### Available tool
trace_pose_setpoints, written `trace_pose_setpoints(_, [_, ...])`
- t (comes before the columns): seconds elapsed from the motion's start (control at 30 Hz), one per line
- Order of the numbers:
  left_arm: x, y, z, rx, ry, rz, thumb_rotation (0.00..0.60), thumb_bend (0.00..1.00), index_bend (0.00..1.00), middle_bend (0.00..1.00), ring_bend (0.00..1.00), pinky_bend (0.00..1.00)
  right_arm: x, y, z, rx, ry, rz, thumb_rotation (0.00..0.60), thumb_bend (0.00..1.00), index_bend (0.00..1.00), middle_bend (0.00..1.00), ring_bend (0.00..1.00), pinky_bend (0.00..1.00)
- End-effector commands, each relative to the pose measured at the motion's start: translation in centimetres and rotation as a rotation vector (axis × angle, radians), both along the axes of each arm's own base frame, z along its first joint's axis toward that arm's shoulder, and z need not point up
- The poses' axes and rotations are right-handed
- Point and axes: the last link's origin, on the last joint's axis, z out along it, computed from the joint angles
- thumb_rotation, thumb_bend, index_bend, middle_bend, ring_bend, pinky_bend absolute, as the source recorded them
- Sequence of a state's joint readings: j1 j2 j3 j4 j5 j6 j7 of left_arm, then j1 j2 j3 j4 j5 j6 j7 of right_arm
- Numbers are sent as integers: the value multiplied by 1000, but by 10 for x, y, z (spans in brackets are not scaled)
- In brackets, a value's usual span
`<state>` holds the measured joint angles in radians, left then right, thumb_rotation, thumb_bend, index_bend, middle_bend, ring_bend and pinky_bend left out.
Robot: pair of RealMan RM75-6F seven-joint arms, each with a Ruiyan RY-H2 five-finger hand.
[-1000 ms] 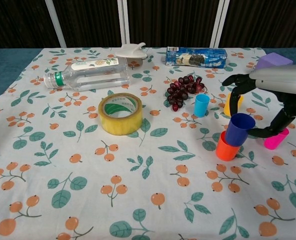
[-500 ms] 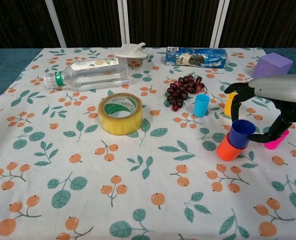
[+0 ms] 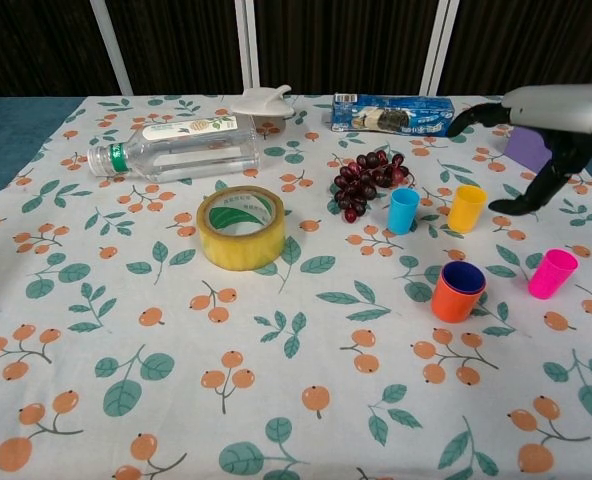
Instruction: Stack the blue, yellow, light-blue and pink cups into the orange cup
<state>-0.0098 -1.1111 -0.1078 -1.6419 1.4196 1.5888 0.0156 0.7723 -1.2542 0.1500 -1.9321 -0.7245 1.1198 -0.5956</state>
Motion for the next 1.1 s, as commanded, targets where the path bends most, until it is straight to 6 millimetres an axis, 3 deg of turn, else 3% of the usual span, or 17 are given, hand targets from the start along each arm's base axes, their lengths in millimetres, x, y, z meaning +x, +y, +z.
trace_pose_setpoints(0.03, [0, 0, 0, 2, -1, 1, 600, 814, 68, 0, 0, 62, 0, -25, 4, -57, 2, -28, 600, 401, 159, 0, 0, 0])
trace_pose_setpoints(0.37, [-1, 0, 1, 4, 0, 5, 600, 814, 69, 0, 0, 62, -12, -57, -13, -48, 70, -103, 600, 401, 197, 0, 0, 0])
trace_pose_setpoints(1.1, [-2, 0, 1, 4, -1, 10, 600, 813, 73, 0, 0, 61, -30, -65, -42, -11, 104, -167, 600, 401, 333, 0, 0, 0])
